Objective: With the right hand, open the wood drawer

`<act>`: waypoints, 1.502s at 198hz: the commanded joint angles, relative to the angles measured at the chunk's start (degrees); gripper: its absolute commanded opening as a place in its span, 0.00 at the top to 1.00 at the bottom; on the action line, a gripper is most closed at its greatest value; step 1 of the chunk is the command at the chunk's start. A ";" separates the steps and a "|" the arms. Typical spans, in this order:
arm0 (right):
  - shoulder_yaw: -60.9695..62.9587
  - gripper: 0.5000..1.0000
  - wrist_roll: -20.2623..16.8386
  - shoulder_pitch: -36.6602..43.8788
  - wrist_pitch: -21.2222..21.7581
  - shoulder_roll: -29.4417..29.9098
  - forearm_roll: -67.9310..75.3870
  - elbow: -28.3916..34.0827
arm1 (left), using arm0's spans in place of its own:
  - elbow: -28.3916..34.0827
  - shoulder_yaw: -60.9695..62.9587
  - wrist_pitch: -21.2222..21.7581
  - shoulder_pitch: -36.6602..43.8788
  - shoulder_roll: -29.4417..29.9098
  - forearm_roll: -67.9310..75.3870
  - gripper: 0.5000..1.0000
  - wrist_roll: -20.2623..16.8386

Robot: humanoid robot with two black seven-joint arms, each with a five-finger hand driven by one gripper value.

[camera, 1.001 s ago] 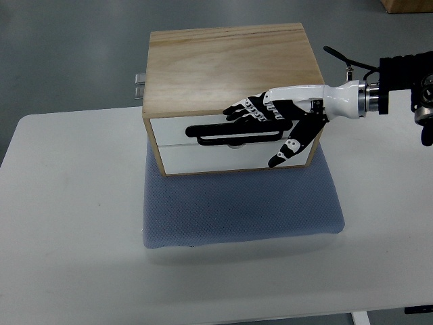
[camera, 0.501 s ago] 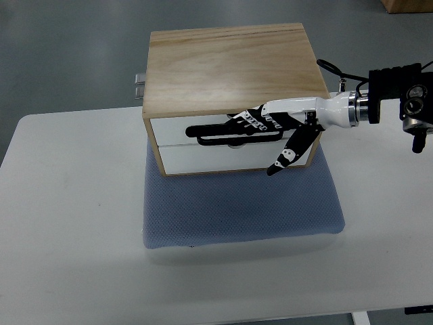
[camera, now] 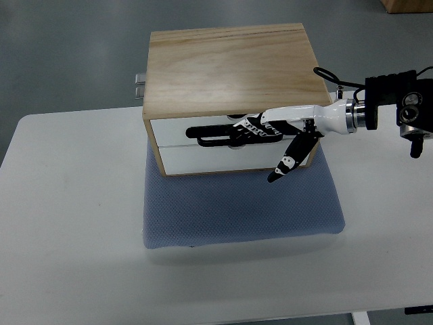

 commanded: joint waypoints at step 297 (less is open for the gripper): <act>3.07 0.09 0.35 -1.28 3.74 -5.52 0.55 11.94 | 0.00 0.00 0.00 0.05 0.00 0.00 0.00 0.05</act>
